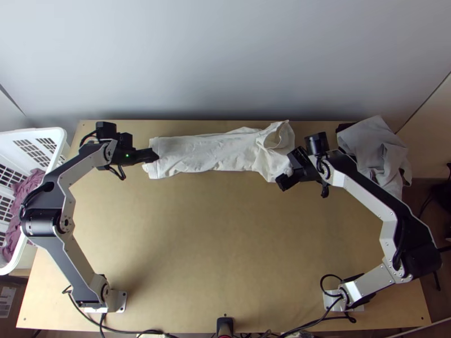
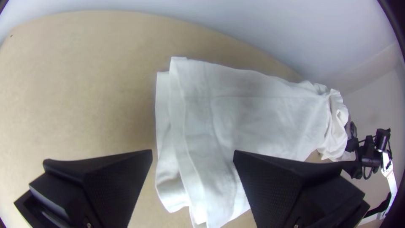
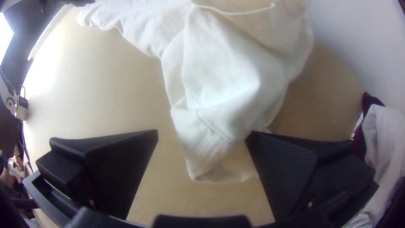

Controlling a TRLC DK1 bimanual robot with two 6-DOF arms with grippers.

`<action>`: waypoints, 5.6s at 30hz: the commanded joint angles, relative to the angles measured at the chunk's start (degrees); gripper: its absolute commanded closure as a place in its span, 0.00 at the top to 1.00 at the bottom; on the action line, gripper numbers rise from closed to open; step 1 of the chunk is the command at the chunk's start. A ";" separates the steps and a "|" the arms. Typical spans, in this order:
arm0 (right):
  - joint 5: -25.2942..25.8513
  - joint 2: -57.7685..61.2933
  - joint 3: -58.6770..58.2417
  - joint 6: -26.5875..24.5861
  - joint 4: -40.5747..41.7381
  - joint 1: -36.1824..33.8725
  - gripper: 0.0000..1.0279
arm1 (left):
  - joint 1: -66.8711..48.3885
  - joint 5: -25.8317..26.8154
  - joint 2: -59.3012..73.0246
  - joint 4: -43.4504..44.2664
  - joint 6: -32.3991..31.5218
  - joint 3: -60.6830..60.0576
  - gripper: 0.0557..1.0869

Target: Fold the t-shirt

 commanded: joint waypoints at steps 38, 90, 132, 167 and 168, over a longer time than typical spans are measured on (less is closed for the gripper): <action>1.77 0.17 5.55 1.33 0.11 -2.89 0.93 | 14.40 13.02 -11.62 -16.17 2.67 -1.40 0.03; 1.77 -5.81 -1.12 6.26 2.57 -1.75 0.93 | -16.89 -6.49 1.48 -32.96 -2.96 35.52 0.03; 1.68 -12.40 -18.09 11.00 10.66 2.12 0.93 | -37.37 -6.49 19.59 -11.16 -25.98 51.34 0.03; 1.77 -21.98 -22.48 18.03 12.24 6.87 0.93 | -42.11 -6.05 31.19 -0.08 -35.39 53.01 0.96; 1.77 -21.98 -22.57 18.30 12.24 7.13 0.93 | -41.76 -6.05 29.17 -0.08 -35.47 52.83 0.96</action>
